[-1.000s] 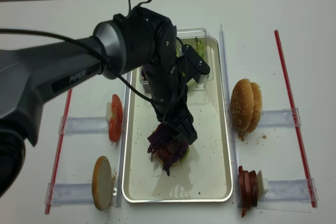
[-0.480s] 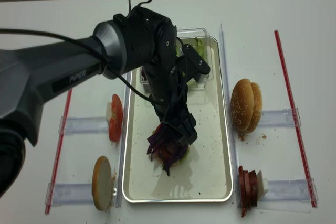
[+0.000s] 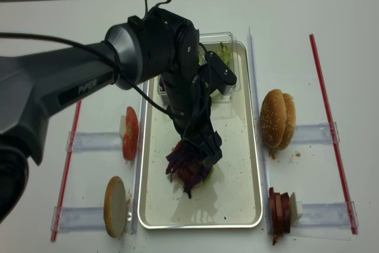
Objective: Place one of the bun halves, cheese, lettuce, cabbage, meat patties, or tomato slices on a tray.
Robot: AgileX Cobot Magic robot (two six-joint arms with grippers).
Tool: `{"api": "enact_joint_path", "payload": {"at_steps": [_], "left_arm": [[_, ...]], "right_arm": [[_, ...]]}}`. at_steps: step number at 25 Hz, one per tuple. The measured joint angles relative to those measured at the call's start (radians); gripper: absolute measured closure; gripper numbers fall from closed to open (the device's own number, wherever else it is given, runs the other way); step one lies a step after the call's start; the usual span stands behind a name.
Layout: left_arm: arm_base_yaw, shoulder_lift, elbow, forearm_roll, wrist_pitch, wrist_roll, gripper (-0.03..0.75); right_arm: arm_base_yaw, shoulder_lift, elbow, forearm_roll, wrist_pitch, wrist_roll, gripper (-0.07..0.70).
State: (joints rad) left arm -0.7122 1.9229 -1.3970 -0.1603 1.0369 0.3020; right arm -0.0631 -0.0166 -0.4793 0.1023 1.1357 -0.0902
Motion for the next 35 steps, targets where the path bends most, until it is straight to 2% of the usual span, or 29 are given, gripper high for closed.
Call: {"api": "enact_joint_path", "payload": {"at_steps": [6, 11, 19, 26, 35], "left_arm": [[0.0, 0.0, 0.0, 0.0, 0.016, 0.0, 0.103], [0.0, 0.0, 0.0, 0.0, 0.019, 0.0, 0.09], [0.0, 0.0, -0.007, 0.0, 0.095, -0.021, 0.089], [0.0, 0.0, -0.117, 0.0, 0.165, -0.043, 0.089], [0.0, 0.0, -0.255, 0.0, 0.18, -0.092, 0.089]], "right_arm": [[0.0, 0.0, 0.0, 0.0, 0.0, 0.0, 0.595], [0.0, 0.0, 0.0, 0.0, 0.0, 0.002, 0.595], [0.0, 0.0, 0.0, 0.0, 0.0, 0.002, 0.595], [0.0, 0.0, 0.0, 0.0, 0.0, 0.002, 0.595], [0.0, 0.0, 0.0, 0.0, 0.0, 0.006, 0.595]]}}
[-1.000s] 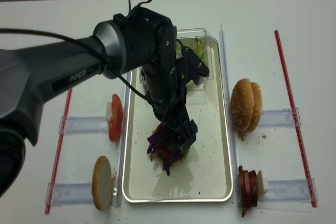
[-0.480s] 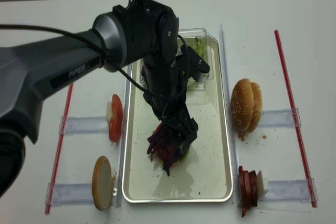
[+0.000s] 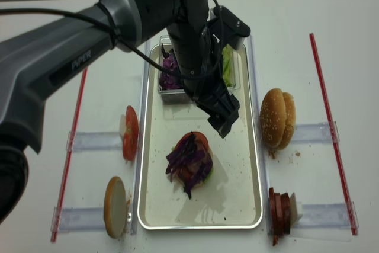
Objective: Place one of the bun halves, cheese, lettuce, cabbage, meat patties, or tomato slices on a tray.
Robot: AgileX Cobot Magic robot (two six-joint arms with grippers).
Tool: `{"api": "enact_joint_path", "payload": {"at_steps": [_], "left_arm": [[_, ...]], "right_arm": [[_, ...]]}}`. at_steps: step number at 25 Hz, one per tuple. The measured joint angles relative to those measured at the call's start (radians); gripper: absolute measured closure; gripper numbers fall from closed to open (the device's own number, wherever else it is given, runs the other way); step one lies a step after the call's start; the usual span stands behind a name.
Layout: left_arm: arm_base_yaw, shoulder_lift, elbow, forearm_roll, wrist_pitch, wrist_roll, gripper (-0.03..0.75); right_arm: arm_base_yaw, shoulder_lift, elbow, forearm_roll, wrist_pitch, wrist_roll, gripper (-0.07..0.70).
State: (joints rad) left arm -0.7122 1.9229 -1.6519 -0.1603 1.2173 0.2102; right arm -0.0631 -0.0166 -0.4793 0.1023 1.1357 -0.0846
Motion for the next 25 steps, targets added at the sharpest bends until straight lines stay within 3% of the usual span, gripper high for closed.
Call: {"api": "enact_joint_path", "payload": {"at_steps": [21, 25], "left_arm": [[0.0, 0.0, -0.009, 0.079, 0.004, 0.002, 0.089], [0.032, 0.0, -0.009, 0.079, 0.006, 0.005, 0.09]], "right_arm": [[0.0, 0.0, 0.0, 0.0, 0.0, 0.0, 0.595], [0.0, 0.0, 0.0, 0.0, 0.0, 0.0, 0.595]]}}
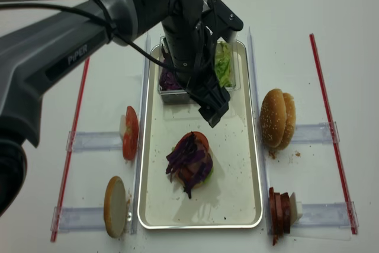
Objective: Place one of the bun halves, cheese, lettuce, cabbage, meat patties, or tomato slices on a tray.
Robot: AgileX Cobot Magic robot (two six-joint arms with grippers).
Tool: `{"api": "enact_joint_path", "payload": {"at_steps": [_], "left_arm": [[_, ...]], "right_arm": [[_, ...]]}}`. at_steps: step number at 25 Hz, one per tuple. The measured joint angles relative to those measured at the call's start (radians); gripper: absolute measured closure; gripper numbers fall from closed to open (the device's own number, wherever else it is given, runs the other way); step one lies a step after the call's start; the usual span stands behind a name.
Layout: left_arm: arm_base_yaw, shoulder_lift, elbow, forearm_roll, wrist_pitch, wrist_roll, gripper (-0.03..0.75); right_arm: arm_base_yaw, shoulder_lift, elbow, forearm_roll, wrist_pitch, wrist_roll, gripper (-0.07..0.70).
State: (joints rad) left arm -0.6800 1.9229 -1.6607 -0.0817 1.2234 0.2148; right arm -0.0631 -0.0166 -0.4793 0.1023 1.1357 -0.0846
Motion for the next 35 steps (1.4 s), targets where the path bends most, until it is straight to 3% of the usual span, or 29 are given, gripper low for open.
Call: {"api": "enact_joint_path", "payload": {"at_steps": [7, 20, 35], "left_arm": [[0.116, 0.0, 0.0, 0.0, 0.0, 0.002, 0.09], [0.396, 0.0, 0.0, 0.001, 0.0, 0.004, 0.09], [0.631, 0.0, 0.0, 0.001, 0.002, -0.027, 0.09]], "right_arm": [[0.0, 0.0, 0.0, 0.0, 0.0, 0.0, 0.595], [0.0, 0.0, 0.0, 0.0, 0.0, 0.0, 0.595], [0.0, 0.0, 0.0, 0.0, 0.0, 0.0, 0.595]]}}
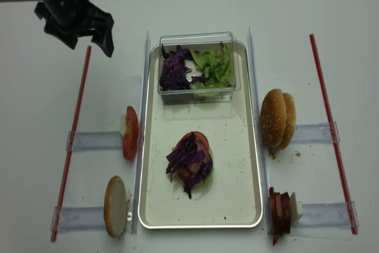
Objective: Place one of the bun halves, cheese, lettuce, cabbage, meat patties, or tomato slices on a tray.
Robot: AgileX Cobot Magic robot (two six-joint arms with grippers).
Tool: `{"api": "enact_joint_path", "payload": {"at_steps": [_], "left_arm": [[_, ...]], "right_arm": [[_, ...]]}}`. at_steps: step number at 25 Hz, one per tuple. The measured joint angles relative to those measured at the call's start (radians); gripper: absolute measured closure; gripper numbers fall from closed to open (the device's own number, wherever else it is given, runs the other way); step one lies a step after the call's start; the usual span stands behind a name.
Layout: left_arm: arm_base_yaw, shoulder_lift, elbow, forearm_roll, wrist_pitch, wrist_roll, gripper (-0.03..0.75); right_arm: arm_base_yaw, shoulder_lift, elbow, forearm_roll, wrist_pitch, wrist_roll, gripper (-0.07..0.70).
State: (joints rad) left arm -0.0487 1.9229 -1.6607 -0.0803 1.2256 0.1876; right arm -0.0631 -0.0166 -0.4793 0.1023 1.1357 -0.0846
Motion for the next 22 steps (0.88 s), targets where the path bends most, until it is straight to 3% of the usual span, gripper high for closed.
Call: {"api": "enact_joint_path", "payload": {"at_steps": [6, 22], "left_arm": [[0.071, 0.0, 0.0, 0.002, 0.0, -0.031, 0.09], [0.081, 0.0, 0.0, -0.019, 0.0, -0.014, 0.09]], "right_arm": [[0.0, 0.0, 0.0, 0.0, 0.0, 0.0, 0.595], [0.0, 0.0, 0.0, 0.0, 0.0, -0.007, 0.595]]}}
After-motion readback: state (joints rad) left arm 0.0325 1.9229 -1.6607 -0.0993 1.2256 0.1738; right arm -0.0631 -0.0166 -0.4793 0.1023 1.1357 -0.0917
